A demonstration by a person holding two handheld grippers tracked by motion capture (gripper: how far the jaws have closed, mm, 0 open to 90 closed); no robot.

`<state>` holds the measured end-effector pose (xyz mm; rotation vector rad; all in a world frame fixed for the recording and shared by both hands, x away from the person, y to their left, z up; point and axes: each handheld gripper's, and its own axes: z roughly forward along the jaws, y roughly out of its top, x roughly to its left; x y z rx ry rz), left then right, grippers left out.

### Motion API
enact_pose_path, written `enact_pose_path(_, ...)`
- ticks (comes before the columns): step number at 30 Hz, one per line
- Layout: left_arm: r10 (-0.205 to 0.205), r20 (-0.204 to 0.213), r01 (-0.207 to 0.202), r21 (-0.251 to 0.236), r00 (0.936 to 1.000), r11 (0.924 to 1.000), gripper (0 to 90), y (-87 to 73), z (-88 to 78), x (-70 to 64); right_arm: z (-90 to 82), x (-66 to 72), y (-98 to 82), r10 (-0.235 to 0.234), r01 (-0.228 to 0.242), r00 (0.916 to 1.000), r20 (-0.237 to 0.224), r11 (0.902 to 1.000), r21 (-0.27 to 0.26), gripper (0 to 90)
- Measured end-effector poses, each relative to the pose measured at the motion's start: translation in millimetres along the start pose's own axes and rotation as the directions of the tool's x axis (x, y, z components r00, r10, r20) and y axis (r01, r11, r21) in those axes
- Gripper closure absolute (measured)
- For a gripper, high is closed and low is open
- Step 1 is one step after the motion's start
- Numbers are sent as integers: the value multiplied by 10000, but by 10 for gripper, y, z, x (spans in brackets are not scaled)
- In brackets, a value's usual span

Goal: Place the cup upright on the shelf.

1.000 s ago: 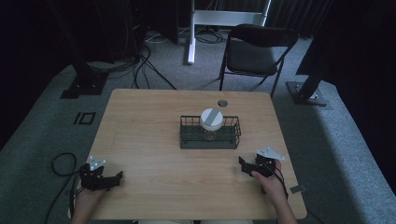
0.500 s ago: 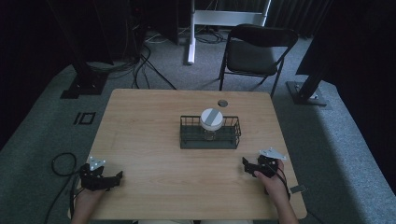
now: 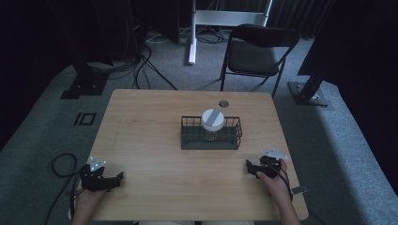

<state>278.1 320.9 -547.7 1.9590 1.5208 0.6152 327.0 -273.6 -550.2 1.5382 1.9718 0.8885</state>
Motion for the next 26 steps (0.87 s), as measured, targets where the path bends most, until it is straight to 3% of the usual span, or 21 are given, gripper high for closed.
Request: enact_pose_path(26,-3,1,3,-1,10000,10000,6,0,0,0,18,14,5,-162,164,9998,-73,9996,232,116)
